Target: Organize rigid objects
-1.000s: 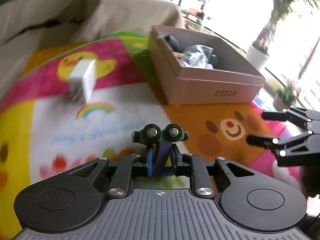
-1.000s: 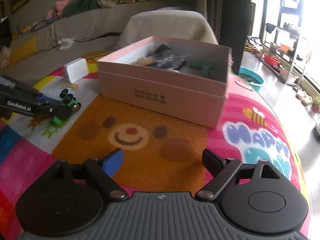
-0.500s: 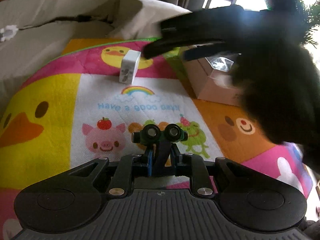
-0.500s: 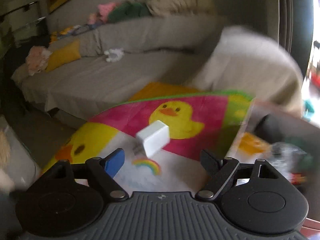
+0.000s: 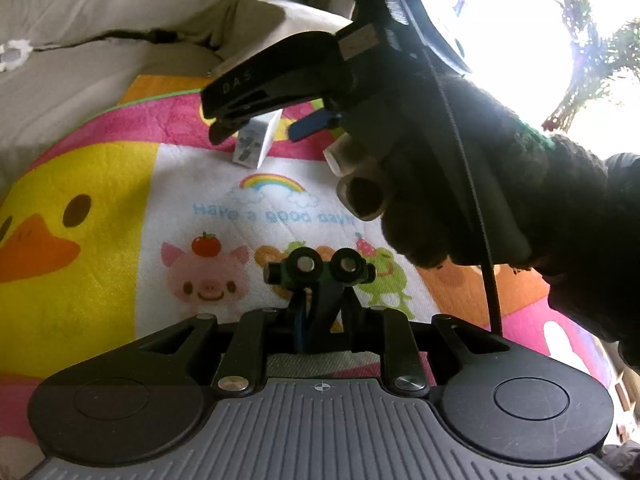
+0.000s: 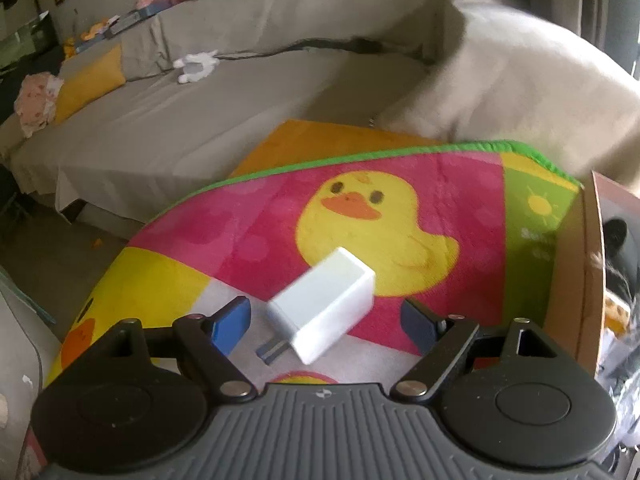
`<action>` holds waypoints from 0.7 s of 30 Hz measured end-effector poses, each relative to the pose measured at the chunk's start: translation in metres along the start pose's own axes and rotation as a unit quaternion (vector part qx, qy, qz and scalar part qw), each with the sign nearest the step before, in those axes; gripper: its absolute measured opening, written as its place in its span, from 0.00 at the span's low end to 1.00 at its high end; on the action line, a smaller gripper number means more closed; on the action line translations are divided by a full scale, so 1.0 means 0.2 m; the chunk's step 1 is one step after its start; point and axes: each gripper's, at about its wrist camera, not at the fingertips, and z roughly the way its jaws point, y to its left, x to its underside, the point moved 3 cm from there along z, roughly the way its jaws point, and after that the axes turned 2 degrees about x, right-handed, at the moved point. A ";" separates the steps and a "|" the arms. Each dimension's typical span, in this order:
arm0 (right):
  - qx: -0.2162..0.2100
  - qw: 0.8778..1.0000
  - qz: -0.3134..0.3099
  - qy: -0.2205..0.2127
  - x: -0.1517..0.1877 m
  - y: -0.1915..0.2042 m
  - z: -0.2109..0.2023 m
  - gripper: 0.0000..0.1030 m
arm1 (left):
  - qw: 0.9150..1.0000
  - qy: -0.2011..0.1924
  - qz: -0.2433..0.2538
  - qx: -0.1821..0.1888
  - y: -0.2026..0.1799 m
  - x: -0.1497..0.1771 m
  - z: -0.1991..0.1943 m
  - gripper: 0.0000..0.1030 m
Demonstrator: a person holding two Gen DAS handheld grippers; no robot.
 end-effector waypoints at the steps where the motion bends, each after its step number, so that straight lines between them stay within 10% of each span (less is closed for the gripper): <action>1: 0.000 1.000 -0.001 0.002 0.00 0.01 0.01 0.66 | 1.000 -0.001 -0.001 0.001 0.00 0.00 0.00 0.21; 6: -0.002 0.999 -0.007 0.031 0.01 -0.01 0.00 0.24 | 1.000 -0.009 0.004 -0.001 0.00 0.01 -0.01 0.22; 21: -0.002 0.997 -0.068 -0.023 0.60 -0.27 -0.94 0.21 | 0.996 0.016 0.082 0.002 -0.19 0.08 -0.03 0.21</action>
